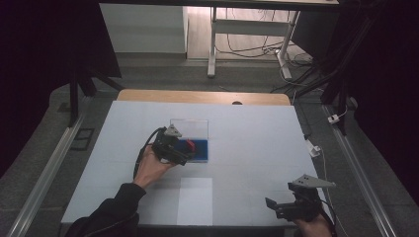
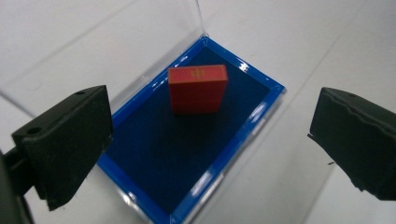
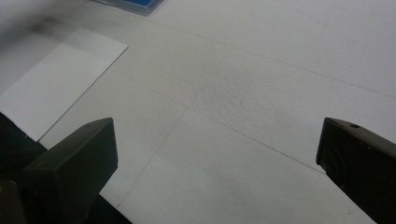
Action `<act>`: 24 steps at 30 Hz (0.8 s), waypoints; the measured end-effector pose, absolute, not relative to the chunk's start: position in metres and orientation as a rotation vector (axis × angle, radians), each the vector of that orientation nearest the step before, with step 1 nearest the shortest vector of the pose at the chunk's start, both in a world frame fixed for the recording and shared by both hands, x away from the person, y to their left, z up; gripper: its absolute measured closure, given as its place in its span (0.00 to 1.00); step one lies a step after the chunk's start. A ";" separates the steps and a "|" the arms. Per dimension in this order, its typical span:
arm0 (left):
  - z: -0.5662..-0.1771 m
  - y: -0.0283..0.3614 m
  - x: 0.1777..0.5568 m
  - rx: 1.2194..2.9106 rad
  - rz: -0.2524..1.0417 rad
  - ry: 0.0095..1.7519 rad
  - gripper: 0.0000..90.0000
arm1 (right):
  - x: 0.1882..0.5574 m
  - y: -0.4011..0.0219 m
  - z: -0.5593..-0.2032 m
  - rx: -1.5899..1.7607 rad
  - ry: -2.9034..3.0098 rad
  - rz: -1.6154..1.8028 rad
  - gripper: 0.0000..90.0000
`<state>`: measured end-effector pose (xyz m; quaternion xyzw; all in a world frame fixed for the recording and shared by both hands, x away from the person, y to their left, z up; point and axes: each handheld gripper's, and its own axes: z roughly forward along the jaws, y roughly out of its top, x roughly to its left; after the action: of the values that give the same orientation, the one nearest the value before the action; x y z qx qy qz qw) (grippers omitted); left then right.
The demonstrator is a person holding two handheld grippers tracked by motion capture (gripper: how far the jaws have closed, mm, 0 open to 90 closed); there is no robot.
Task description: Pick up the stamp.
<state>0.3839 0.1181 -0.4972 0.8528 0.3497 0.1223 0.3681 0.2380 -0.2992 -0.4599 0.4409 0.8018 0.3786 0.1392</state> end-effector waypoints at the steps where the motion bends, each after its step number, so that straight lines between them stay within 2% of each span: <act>1: -0.499 0.116 0.386 2.197 0.315 0.901 0.00 | 0.238 -0.299 -0.460 1.273 2.317 1.095 0.00; 6: -0.504 0.110 0.394 2.220 0.352 0.912 0.05 | 0.238 -0.300 -0.460 1.273 2.317 1.098 0.00; 10: -0.504 0.109 0.398 2.226 0.373 0.889 0.15 | 0.238 -0.299 -0.460 1.273 2.318 1.094 0.00; 11: -0.503 0.108 0.398 2.222 0.373 0.889 0.23 | 0.238 -0.299 -0.460 1.273 2.318 1.094 0.00; 12: -0.503 0.108 0.399 2.223 0.373 0.887 0.23 | 0.238 -0.299 -0.460 1.274 2.318 1.094 0.00; 18: -0.501 0.109 0.403 2.224 0.359 0.873 0.43 | 0.238 -0.299 -0.460 1.273 2.318 1.094 0.00; 24: -0.503 0.104 0.405 2.259 0.347 0.864 0.52 | 0.238 -0.299 -0.460 1.271 2.319 1.095 0.00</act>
<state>0.4045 0.1045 -0.5029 0.8687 0.3323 0.1334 0.3423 0.2378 -0.2991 -0.4599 0.4397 0.8024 0.3787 0.1392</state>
